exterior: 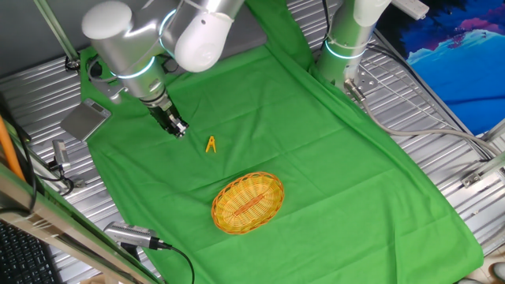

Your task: Use a clamp

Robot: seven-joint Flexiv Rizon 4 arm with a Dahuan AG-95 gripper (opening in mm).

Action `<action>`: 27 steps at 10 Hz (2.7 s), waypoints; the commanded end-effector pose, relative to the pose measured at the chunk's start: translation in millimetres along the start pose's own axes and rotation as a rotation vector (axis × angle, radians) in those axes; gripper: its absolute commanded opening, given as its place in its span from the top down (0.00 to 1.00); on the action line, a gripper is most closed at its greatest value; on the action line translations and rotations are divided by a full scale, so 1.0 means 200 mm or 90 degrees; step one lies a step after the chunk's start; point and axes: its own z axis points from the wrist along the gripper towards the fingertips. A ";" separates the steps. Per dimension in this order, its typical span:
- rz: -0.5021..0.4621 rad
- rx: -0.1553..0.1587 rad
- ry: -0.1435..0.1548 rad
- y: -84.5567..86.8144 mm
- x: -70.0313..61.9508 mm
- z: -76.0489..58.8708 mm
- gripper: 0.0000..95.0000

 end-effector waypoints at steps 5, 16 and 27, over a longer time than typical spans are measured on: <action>-0.021 -0.007 -0.005 0.07 -0.01 0.06 1.00; -0.028 -0.027 -0.031 0.21 0.13 0.23 0.60; -0.097 0.062 -0.035 0.21 0.14 0.30 0.40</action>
